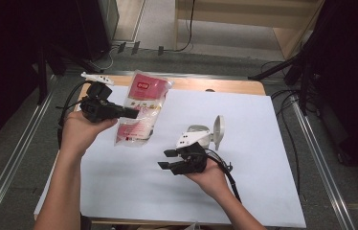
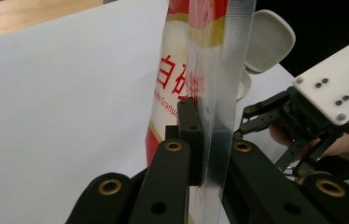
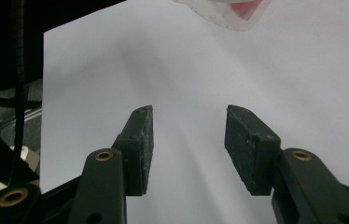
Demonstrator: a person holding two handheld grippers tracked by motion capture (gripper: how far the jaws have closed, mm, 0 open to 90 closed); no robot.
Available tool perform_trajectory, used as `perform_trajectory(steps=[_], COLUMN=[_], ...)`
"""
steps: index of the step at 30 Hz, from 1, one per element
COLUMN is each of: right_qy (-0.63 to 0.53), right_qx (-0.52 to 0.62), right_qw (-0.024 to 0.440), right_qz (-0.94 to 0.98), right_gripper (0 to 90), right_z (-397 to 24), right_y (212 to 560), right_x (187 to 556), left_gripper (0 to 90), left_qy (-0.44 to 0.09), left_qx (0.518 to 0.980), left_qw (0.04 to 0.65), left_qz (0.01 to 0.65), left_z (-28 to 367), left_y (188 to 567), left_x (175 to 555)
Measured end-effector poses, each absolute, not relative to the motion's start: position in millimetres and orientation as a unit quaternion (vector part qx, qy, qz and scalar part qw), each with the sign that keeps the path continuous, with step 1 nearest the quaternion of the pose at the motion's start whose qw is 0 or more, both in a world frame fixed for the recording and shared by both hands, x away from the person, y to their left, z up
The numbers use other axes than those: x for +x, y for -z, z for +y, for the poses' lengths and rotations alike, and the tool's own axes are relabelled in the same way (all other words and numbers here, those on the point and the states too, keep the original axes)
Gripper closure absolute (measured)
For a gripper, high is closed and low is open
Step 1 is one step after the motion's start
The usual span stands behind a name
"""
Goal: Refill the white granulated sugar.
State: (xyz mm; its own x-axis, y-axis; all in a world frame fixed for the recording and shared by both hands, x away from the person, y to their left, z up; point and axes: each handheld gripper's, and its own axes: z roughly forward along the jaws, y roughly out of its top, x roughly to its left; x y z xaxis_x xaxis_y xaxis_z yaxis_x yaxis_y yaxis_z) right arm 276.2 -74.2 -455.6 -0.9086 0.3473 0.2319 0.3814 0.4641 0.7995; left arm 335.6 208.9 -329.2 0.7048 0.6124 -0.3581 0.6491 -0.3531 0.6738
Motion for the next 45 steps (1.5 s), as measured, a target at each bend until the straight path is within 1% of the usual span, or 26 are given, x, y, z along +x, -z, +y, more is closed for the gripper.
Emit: perform_trajectory(steps=[6, 10, 20, 25, 31, 33, 36, 40, 45], right_qy=[0.493, 0.488, 0.503, 0.499, 0.507, 0.506, 0.509, 0.508, 0.512], right_qx=[-0.216, -0.207, -0.203, -0.207, -0.220, -0.221, -0.222, -0.225, -0.232], right_qw=[0.040, 0.040, 0.052, 0.029, 0.026, 0.025, 0.021, 0.015, 0.007], right_qz=[-0.842, -0.847, -0.838, -0.841, -0.833, -0.833, -0.831, -0.831, -0.827], right_gripper=[52.1, 51.7, 52.2, 51.9, 51.8, 51.8, 51.7, 51.8, 51.5], right_z=[-88, -94, -119, -136, -151, -154, -160, -169, -180], right_y=[452, 453, 448, 445, 444, 444, 444, 445, 444], right_x=[277, 275, 273, 268, 265, 264, 263, 261, 259], left_gripper=[90.0, 90.0, 90.0, 90.0, 90.0, 90.0, 90.0, 90.0, 90.0], left_qy=[0.018, 0.012, 0.009, 0.005, -0.001, 0.002, -0.011, 0.009, -0.001], left_qx=[0.825, 0.830, 0.829, 0.832, 0.840, 0.840, 0.846, 0.842, 0.846], left_qw=[0.408, 0.405, 0.397, 0.389, 0.379, 0.380, 0.376, 0.394, 0.391], left_qz=[0.390, 0.383, 0.394, 0.395, 0.389, 0.387, 0.378, 0.369, 0.362], left_z=[206, 205, 197, 190, 179, 179, 179, 184, 189], left_y=[337, 344, 363, 373, 390, 394, 401, 404, 405], left_x=[340, 345, 357, 363, 370, 371, 371, 370, 366])
